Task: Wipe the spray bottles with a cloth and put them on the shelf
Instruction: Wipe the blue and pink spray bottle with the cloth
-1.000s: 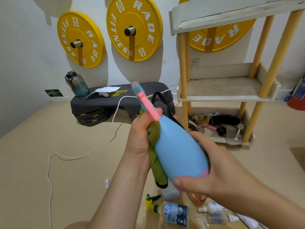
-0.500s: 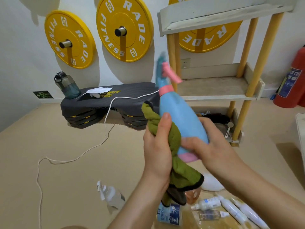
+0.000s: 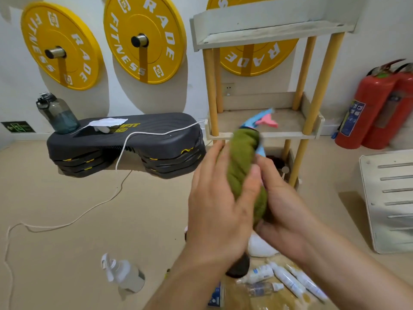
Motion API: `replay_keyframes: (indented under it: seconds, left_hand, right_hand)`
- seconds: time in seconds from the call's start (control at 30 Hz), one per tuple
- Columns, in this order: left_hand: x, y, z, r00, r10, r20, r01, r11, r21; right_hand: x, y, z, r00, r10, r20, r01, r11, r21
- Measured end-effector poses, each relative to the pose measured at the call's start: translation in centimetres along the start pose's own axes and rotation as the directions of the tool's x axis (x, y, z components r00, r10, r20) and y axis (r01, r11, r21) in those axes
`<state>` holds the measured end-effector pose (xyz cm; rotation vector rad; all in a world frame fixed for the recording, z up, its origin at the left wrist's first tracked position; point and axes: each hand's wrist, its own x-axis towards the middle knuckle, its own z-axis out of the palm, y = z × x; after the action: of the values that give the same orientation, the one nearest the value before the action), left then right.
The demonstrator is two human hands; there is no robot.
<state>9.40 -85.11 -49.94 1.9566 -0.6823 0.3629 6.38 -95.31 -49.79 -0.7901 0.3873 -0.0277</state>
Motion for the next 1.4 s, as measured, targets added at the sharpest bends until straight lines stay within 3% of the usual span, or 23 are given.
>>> replay_keyframes:
  seconds: [0.07, 0.1, 0.17, 0.23, 0.3, 0.33, 0.37, 0.4, 0.43, 0.47, 0.5, 0.57, 0.67, 0.73, 0.8, 0.9, 0.97, 1.03, 1.13, 1.23, 1.33, 1.37, 1.4]
  left_hand:
    - [0.0, -0.9, 0.5, 0.986, 0.164, -0.032, -0.146, 0.939, 0.31]
    - [0.2, -1.4, 0.5, 0.974, 0.214, -0.074, -0.172, 0.911, 0.376]
    - [0.7, -2.2, 0.1, 0.944, 0.288, -0.158, -0.209, 0.898, 0.387]
    - [1.2, -2.7, -0.2, 0.936, 0.248, -0.249, -0.177, 0.945, 0.275]
    - [2.0, -3.1, -0.3, 0.937, 0.017, -0.348, 0.018, 0.995, 0.099]
    - [2.4, -3.6, -0.3, 0.912, -0.192, -0.362, 0.193, 0.981, -0.035]
    - [2.8, -4.0, -0.3, 0.842, -0.441, -0.312, 0.383, 0.895, -0.23]
    - [3.0, -4.5, -0.3, 0.746, -0.64, -0.184, 0.515, 0.73, -0.449]
    - [3.0, -4.7, -0.1, 0.654, -0.755, -0.04, 0.586, 0.54, -0.604]
    - [2.6, -4.4, 0.2, 0.6, -0.799, 0.045, 0.609, 0.42, -0.673]
    - [2.2, -4.0, 0.6, 0.593, -0.802, 0.069, 0.604, 0.387, -0.696]
    - [1.4, -2.7, 1.5, 0.675, -0.738, -0.02, 0.526, 0.5, -0.688]
    - [0.4, -1.8, 2.4, 0.84, -0.493, -0.226, 0.343, 0.806, -0.483]
    - [0.1, -2.3, 2.5, 0.903, -0.369, -0.22, 0.28, 0.894, -0.349]
    - [0.4, -3.3, 2.1, 0.934, -0.333, -0.133, 0.291, 0.921, -0.259]
    - [1.1, -4.3, 1.2, 0.922, -0.386, 0.004, 0.378, 0.901, -0.211]
    - [1.5, -4.2, 0.3, 0.853, -0.513, 0.094, 0.513, 0.794, -0.327]
    - [2.0, -3.6, -0.6, 0.759, -0.629, 0.17, 0.632, 0.648, -0.425]
    - [2.8, -3.5, -2.0, 0.724, -0.671, 0.161, 0.659, 0.603, -0.45]
    - [2.7, -3.0, -2.0, 0.802, -0.569, 0.181, 0.59, 0.707, -0.391]
    - [1.7, -2.5, -1.3, 0.819, -0.518, 0.248, 0.574, 0.724, -0.383]
    - [1.5, -2.7, -1.3, 0.806, -0.525, 0.275, 0.592, 0.715, -0.371]
    - [1.3, -3.0, -1.3, 0.793, -0.54, 0.281, 0.609, 0.701, -0.372]
  right_hand:
    - [-0.6, 0.9, 0.6, 0.997, 0.06, 0.052, -0.066, 0.992, 0.108]
    - [-0.8, 1.3, 0.9, 0.996, 0.066, 0.066, -0.076, 0.985, 0.156]
    - [-0.8, 2.1, 1.0, 0.996, 0.05, 0.077, -0.064, 0.979, 0.196]
    - [-0.7, 2.7, 0.9, 0.997, 0.05, 0.051, -0.057, 0.985, 0.163]
    - [-0.8, 2.9, 0.7, 0.999, 0.05, 0.011, -0.051, 0.995, 0.088]
    - [-0.9, 2.9, 0.6, 0.999, 0.037, -0.005, -0.037, 0.998, 0.056]
    - [-0.9, 2.8, 0.5, 1.0, 0.011, -0.014, -0.01, 0.999, 0.033]
    - [-0.9, 2.8, 0.4, 0.999, -0.027, -0.024, 0.027, 1.0, 0.014]
    - [-0.8, 2.8, 0.5, 0.997, -0.068, -0.036, 0.068, 0.998, -0.01]
    - [-0.6, 2.9, 0.4, 0.993, -0.106, -0.055, 0.104, 0.994, -0.039]
    - [-0.4, 3.0, 0.4, 0.988, -0.135, -0.071, 0.131, 0.99, -0.059]
    - [-0.1, 3.3, 0.4, 0.984, -0.158, -0.085, 0.153, 0.987, -0.053]
    - [0.3, 3.8, 0.2, 0.983, -0.155, -0.094, 0.154, 0.988, -0.014]
    - [0.4, 3.8, -0.2, 0.982, -0.163, -0.1, 0.16, 0.986, -0.035]
    - [0.5, 3.5, -0.7, 0.974, -0.2, -0.107, 0.175, 0.962, -0.209]
    - [0.1, 2.7, -1.3, 0.938, -0.333, -0.1, 0.206, 0.765, -0.61]
    - [-0.4, 2.2, -1.4, 0.916, -0.4, -0.004, 0.259, 0.6, -0.757]
    - [-0.7, 2.0, -1.3, 0.937, -0.336, 0.093, 0.256, 0.479, -0.84]
    - [-1.3, 1.8, -0.7, 0.984, -0.107, 0.142, 0.168, 0.301, -0.939]
    - [-1.9, 1.6, -0.2, 0.987, -0.099, 0.123, 0.133, 0.099, -0.986]
    - [-2.1, 2.1, 0.5, 0.968, -0.208, 0.14, 0.062, -0.34, -0.938]
    - [-2.2, 2.5, 0.7, 0.965, -0.204, 0.162, 0.053, -0.457, -0.888]
    - [-2.3, 2.6, 0.8, 0.969, -0.173, 0.175, 0.065, -0.504, -0.861]
